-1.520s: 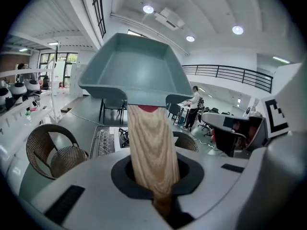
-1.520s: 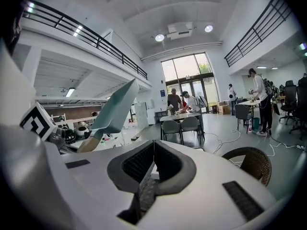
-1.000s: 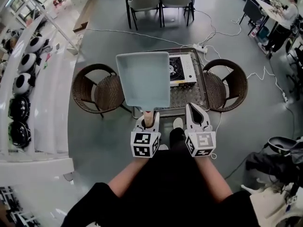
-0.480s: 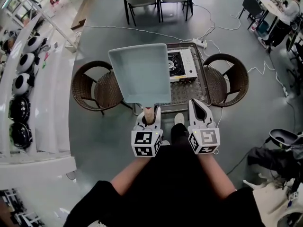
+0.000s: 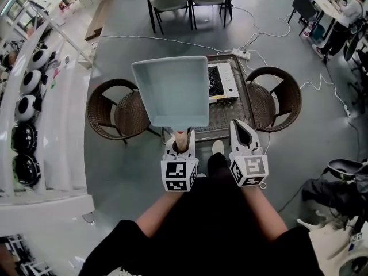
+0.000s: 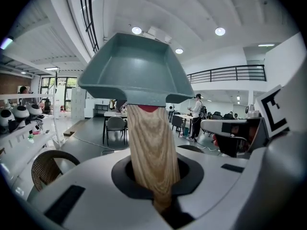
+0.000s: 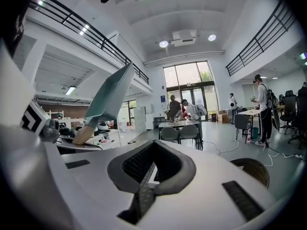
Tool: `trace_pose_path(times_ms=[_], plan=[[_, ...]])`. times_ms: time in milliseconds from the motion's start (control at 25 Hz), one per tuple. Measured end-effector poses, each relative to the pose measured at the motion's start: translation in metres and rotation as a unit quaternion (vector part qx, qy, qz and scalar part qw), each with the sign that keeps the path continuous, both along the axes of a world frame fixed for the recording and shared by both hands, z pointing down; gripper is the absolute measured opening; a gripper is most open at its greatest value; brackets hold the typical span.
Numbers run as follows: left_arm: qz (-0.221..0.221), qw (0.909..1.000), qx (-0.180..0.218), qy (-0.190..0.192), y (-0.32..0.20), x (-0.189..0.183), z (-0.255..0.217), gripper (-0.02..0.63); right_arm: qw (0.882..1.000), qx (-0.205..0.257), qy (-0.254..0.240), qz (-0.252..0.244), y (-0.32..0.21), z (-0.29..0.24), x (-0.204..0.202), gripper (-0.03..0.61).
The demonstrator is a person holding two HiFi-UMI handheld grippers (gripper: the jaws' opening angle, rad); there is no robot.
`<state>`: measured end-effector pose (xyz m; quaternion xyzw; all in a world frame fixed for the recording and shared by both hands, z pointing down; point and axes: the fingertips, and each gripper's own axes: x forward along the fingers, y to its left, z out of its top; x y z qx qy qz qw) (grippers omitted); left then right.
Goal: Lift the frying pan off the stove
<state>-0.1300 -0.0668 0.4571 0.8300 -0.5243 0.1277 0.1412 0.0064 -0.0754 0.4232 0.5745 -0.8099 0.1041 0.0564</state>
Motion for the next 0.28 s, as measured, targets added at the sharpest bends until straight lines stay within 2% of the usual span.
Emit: trace_pose_path(times_ms=[280], plan=[[0.004,1.0000,-0.001,-0.004,-0.021,0.010,0.001,0.041,1.000,-0.002,0.005,0.003,-0.017,0.001,0.009,0.029]])
